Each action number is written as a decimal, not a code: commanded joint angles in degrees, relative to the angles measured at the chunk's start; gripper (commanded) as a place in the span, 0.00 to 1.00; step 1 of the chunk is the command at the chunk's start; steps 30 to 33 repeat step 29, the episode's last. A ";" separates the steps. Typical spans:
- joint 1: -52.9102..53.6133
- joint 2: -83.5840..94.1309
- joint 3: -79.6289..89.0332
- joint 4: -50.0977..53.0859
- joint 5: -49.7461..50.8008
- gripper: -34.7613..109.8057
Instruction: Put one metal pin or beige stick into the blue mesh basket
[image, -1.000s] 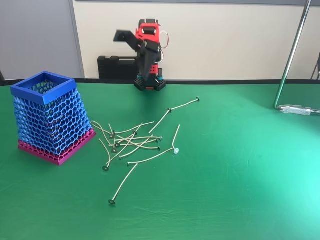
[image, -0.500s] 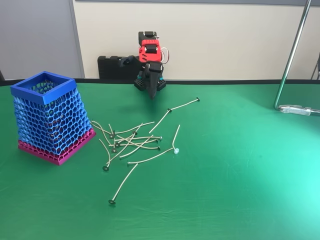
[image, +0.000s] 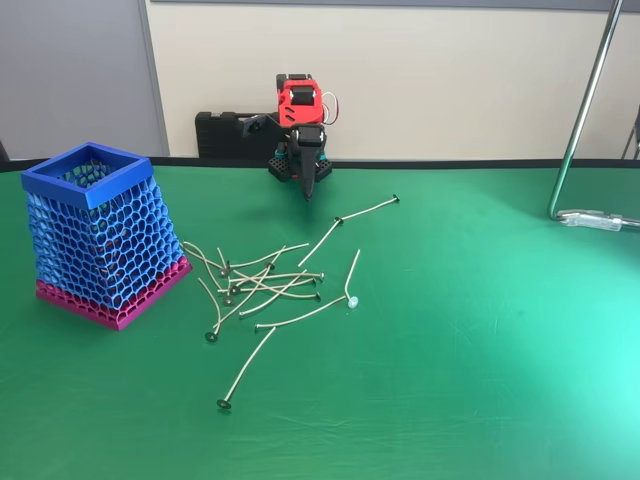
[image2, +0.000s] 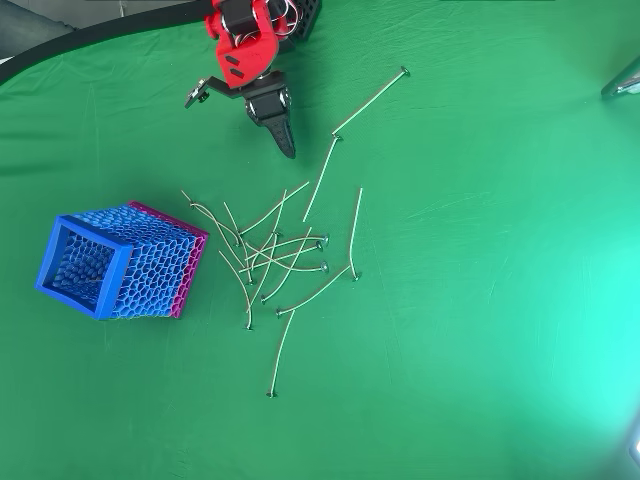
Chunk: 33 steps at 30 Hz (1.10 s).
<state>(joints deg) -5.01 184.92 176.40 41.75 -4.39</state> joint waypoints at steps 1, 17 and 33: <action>-0.09 1.49 0.26 1.76 0.88 0.25; -0.09 5.54 0.26 7.12 2.11 0.25; -0.09 5.54 0.26 7.12 1.93 0.25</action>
